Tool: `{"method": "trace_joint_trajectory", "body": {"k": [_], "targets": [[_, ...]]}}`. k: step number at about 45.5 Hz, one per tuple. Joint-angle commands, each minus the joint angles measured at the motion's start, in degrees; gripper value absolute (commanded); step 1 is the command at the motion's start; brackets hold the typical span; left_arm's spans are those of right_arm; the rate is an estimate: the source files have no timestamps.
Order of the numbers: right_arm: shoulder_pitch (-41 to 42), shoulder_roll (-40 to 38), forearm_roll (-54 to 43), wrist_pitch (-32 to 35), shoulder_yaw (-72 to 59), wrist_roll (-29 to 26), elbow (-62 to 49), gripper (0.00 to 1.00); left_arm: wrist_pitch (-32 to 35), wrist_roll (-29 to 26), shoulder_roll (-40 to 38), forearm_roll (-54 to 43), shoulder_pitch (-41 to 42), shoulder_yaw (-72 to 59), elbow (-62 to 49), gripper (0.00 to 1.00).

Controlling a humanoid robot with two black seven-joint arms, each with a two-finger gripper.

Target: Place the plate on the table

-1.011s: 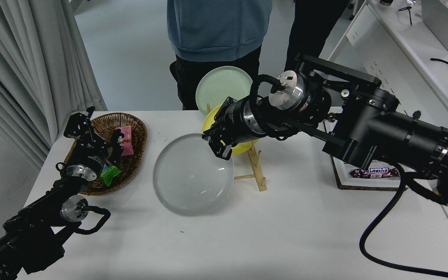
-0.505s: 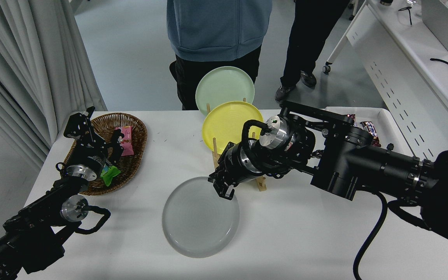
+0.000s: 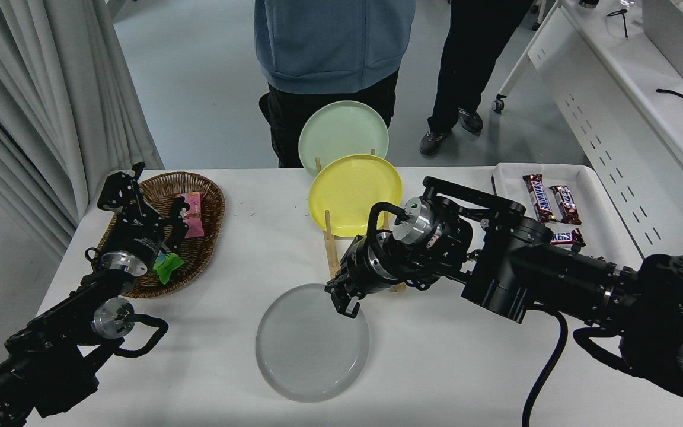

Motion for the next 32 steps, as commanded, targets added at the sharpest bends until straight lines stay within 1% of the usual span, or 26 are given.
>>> {"method": "trace_joint_trajectory", "body": {"k": [1,21,32], "targets": [[-1.9,0.3,-0.3,0.0,1.1,0.0,-4.2,0.0,0.0,0.0,0.0,0.0,0.0,0.0,0.0,1.0],[-4.6,0.3,-0.2,0.0,1.5,-0.1,-5.0,0.0,0.0,0.1,0.0,0.0,0.0,0.0,0.0,1.0],[-5.5,0.3,-0.4,0.0,4.2,0.0,-5.0,0.0,0.0,0.0,0.0,0.0,0.0,0.0,0.0,1.0]]}}
